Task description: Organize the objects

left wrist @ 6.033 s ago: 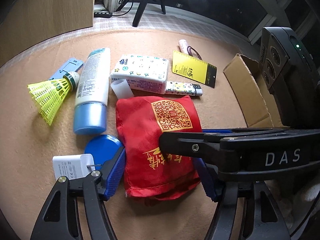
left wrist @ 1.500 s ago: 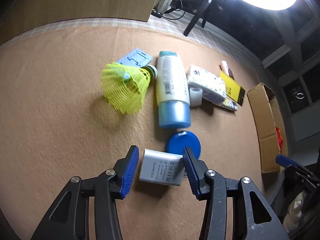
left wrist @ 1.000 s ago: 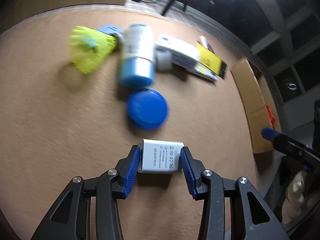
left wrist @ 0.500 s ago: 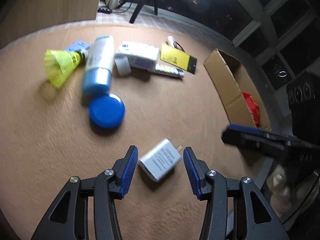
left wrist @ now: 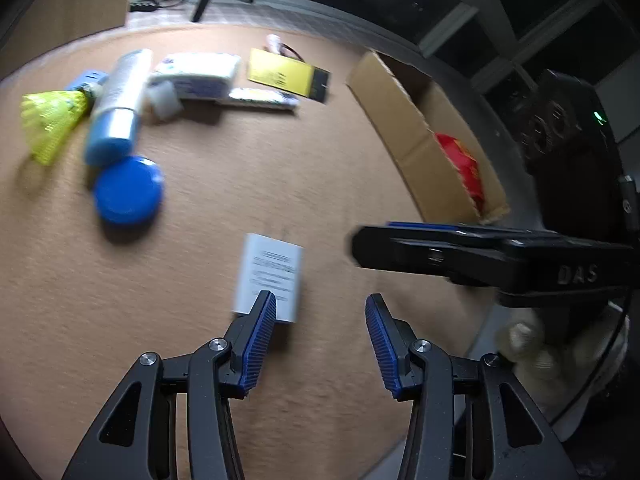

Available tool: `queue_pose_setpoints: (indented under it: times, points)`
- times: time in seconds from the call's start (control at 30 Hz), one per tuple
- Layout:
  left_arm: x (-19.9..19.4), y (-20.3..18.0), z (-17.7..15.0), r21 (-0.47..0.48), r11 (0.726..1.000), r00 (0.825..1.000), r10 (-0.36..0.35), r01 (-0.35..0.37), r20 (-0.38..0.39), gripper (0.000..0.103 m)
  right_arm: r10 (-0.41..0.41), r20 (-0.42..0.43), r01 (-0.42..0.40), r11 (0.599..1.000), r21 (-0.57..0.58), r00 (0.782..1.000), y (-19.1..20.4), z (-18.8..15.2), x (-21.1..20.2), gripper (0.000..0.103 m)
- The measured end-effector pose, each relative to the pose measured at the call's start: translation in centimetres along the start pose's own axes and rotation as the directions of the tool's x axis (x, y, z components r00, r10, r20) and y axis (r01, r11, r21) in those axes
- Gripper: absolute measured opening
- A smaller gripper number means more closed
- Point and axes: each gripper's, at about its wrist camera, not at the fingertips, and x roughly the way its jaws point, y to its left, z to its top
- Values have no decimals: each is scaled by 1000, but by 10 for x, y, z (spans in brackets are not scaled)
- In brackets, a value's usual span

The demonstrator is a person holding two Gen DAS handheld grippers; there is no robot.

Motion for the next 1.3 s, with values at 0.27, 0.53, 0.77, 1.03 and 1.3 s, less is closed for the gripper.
queue_pose_setpoints:
  times: [0.27, 0.53, 0.77, 1.03, 1.3]
  points:
    - [-3, 6, 2, -2, 990, 989, 143, -143, 34, 65, 30, -44, -29, 999, 15, 999, 0, -1, 17, 55]
    - [11, 6, 1, 27, 994, 994, 108, -108, 3, 63, 66, -103, -64, 998, 20, 992, 6, 0, 40, 47]
    - [18, 4, 2, 11, 996, 996, 89, -89, 1, 48, 48, -128, -50, 999, -14, 991, 11, -1, 49, 33]
    - [21, -5, 7, 1, 995, 995, 101, -101, 15, 45, 10, -89, -16, 998, -66, 996, 11, 3, 40, 33]
    - [9, -31, 23, 27, 994, 992, 105, -107, 71, 45, 18, -13, -19, 996, -90, 1000, 7, 11, 8, 33]
